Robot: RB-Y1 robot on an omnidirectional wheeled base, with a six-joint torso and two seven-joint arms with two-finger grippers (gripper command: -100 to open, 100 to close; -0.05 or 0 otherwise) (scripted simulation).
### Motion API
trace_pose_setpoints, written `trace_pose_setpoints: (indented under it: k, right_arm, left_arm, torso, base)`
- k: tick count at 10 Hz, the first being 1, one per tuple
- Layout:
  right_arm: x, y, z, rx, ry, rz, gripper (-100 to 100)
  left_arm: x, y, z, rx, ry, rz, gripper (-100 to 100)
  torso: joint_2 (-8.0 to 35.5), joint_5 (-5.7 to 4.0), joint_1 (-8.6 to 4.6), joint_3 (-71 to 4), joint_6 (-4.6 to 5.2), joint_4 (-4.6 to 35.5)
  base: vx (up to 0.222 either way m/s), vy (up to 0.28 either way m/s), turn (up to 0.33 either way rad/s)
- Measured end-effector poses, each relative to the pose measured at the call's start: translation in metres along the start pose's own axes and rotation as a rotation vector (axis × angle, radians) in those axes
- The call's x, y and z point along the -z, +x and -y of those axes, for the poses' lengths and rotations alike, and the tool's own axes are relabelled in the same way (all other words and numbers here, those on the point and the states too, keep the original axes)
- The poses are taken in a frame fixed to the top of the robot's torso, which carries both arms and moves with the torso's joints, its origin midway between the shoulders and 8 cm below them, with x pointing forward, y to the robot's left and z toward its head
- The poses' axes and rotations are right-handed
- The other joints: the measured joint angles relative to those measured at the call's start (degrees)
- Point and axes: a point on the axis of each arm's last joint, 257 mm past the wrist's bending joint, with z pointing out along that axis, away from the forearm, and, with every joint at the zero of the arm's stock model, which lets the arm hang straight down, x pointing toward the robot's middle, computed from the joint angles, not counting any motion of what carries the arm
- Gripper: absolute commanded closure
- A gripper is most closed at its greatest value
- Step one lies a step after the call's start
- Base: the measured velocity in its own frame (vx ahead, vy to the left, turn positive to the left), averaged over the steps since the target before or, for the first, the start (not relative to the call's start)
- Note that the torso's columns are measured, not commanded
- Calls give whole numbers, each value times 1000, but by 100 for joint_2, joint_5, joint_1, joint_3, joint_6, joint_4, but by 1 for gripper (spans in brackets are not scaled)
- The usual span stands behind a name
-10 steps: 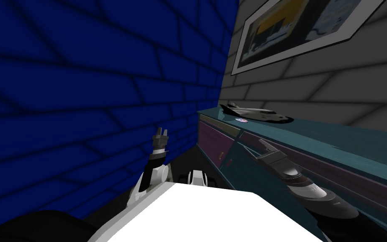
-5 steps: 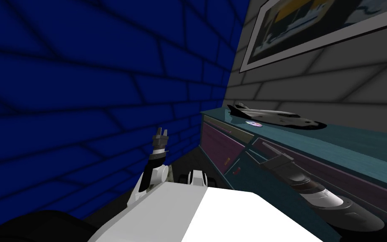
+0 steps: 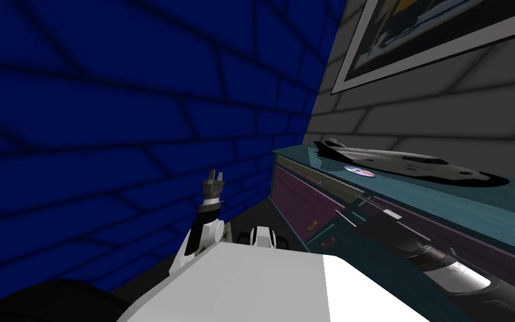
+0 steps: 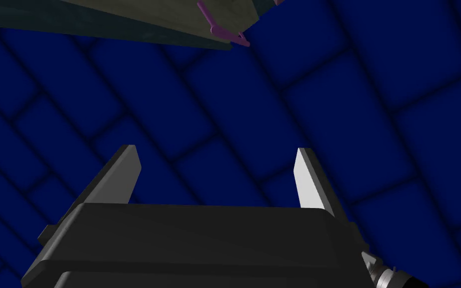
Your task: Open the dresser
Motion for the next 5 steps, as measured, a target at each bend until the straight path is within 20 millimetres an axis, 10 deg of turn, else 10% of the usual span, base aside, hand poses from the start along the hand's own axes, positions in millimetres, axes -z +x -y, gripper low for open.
trace_pose_setpoints:
  k: [5]
  right_arm:
    - [22, 41, 1, 272, -111, -156, -100]
  left_arm:
    - [0, 0, 0, 0, 0, 0, 0]
  torso:
    - [9, 2, 6, 5, 1, 2]
  base:
    - [117, 49, 97]
